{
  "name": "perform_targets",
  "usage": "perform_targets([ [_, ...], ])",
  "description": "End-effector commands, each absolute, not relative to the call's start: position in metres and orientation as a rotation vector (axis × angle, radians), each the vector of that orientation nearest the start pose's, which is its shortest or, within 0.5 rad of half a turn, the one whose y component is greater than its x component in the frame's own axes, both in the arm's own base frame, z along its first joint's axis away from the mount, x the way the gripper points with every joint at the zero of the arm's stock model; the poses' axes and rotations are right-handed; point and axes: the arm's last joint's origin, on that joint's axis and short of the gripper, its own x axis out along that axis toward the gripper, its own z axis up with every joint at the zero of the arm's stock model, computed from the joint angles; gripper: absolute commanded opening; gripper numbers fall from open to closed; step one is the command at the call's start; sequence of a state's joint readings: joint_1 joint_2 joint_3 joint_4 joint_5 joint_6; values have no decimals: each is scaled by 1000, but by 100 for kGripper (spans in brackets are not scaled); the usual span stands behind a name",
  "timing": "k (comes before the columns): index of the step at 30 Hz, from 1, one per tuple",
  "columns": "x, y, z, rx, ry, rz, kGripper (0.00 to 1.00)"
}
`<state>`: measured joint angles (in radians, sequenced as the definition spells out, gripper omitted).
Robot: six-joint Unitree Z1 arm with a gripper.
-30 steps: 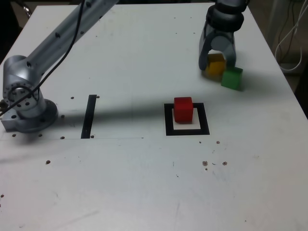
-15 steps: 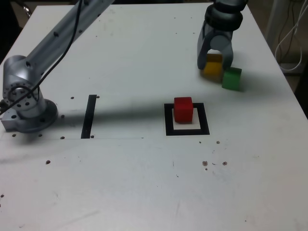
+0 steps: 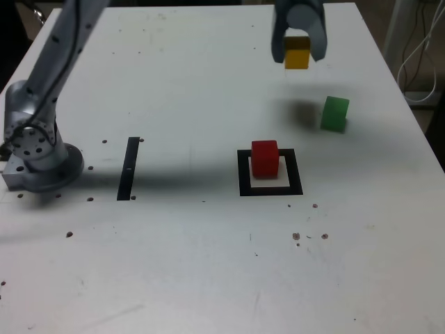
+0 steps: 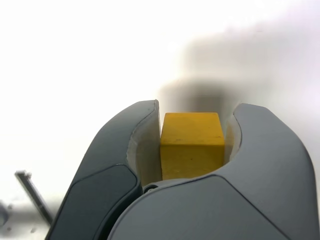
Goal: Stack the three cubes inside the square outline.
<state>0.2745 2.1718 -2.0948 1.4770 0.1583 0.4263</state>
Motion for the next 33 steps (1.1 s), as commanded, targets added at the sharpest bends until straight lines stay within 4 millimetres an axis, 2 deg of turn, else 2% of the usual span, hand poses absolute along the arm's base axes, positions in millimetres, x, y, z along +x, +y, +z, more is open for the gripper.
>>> perform_targets([
  [1,395,103,328,263,1574,-17,11],
  [10,378,21,311,303,1655,-109,11],
  [17,367,-14,295,282,1695,-142,11],
  [24,360,-29,282,244,1711,-157,11],
  [33,355,-29,273,233,1698,-135,13],
])
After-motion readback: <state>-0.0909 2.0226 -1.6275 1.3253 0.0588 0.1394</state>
